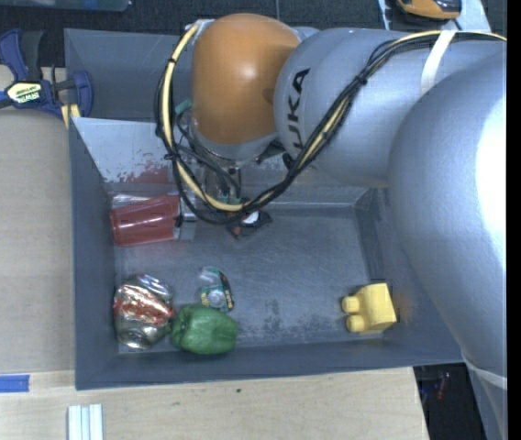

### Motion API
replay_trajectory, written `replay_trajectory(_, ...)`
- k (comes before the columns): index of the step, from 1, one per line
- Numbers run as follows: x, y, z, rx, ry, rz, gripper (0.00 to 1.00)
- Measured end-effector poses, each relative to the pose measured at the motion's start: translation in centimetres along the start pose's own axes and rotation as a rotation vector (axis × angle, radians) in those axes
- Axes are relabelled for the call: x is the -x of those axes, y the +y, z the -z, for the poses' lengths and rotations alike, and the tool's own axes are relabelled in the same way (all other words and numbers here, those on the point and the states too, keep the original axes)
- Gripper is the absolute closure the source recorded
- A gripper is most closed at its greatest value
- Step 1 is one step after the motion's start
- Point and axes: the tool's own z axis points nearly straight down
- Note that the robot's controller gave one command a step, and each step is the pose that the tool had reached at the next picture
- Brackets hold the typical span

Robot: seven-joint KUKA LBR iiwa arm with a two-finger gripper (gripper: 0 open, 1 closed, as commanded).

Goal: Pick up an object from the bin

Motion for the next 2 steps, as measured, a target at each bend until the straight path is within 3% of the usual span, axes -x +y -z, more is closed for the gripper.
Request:
replay_trajectory(1, 0.0, 0.0, 0.0, 0.000, 0.000, 0.000, 0.00)
replay_trajectory(2, -3.6, 1.5, -3.2, 0.001, -0.002, -0.036, 0.00)
